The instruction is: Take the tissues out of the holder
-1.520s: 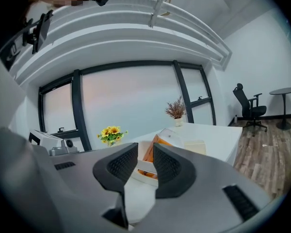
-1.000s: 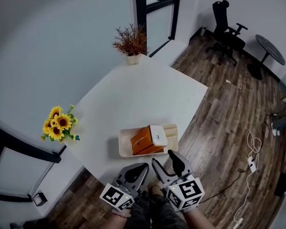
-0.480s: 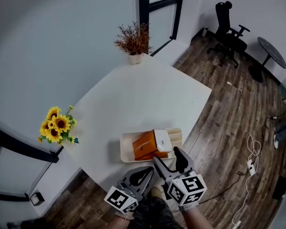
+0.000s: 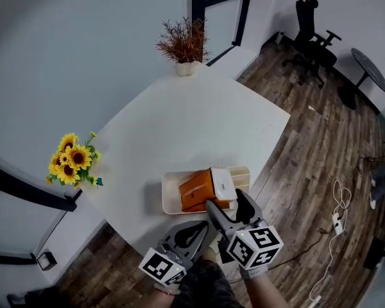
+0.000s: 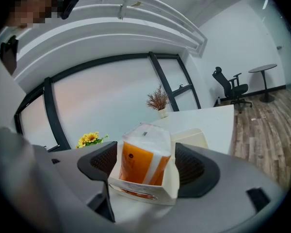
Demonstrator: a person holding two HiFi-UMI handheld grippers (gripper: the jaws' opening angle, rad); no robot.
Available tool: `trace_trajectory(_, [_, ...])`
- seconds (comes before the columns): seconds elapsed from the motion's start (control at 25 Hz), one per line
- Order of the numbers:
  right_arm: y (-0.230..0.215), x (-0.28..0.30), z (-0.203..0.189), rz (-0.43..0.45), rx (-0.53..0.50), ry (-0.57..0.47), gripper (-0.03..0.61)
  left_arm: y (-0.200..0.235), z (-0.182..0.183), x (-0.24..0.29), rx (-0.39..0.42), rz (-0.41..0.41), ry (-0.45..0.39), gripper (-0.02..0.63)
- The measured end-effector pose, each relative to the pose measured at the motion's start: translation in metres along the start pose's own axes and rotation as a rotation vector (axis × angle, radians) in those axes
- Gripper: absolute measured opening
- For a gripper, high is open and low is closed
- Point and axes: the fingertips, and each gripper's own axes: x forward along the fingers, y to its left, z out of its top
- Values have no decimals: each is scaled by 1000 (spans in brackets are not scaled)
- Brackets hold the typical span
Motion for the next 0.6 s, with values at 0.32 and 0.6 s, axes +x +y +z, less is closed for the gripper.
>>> trace_trajectory(0.32, [1,14,-5,23,44,40,351,9,-1,-8,-6,25,-15,8])
trace_trajectory(0.6, [-4,18,-14,-9,10,89,350,16,-2,-14,-16,57,-27,8])
